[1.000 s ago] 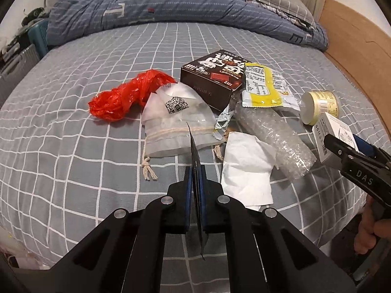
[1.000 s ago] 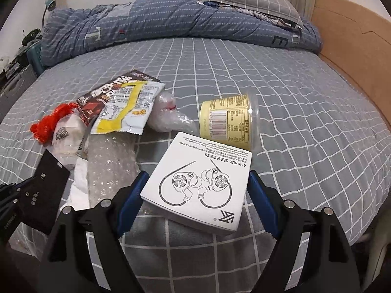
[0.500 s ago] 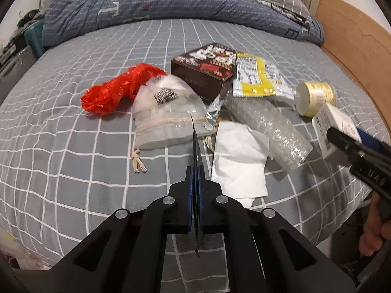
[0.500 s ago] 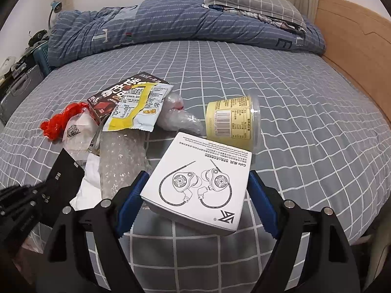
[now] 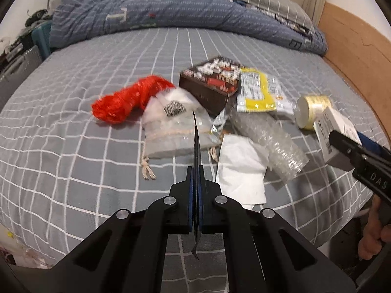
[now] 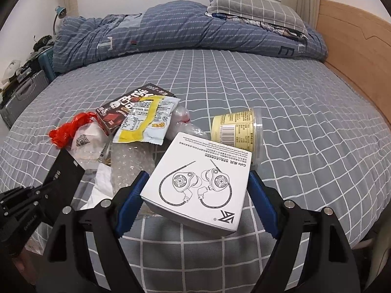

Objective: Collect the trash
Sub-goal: 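Carry the black sachet and white box off the bed toward the floor bin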

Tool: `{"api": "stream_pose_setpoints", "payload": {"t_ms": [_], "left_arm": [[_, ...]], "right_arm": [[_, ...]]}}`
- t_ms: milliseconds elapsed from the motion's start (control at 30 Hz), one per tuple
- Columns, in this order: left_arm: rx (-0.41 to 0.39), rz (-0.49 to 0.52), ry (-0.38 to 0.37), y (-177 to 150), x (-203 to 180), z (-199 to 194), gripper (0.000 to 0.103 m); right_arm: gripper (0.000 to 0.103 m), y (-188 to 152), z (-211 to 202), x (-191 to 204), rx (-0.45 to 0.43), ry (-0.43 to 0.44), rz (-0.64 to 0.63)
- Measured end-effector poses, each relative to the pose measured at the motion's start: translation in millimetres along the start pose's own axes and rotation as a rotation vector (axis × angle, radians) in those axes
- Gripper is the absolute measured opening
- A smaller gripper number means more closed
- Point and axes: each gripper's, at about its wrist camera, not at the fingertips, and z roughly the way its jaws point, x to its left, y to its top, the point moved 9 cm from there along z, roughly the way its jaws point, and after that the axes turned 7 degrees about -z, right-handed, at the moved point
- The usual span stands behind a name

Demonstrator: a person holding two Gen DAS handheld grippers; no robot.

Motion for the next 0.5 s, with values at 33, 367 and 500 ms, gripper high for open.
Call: {"api": "stream_pose_setpoints", "payload": {"t_ms": [33, 367, 500], "left_arm": [[-0.007, -0.002, -0.001, 0, 0, -3, 0.002], [-0.057, 0.017, 0.021, -11, -2, -33, 0.002], [-0.070, 0.020, 0.025, -16, -2, -40, 0.002]], "right_arm": [[0.078, 0, -3, 1, -0.005, 0.002, -0.004], [0.078, -14, -31, 6, -0.030, 0.025, -0.028], [0.078, -23, -34, 5, -0.018, 0.035, -0.018]]}}
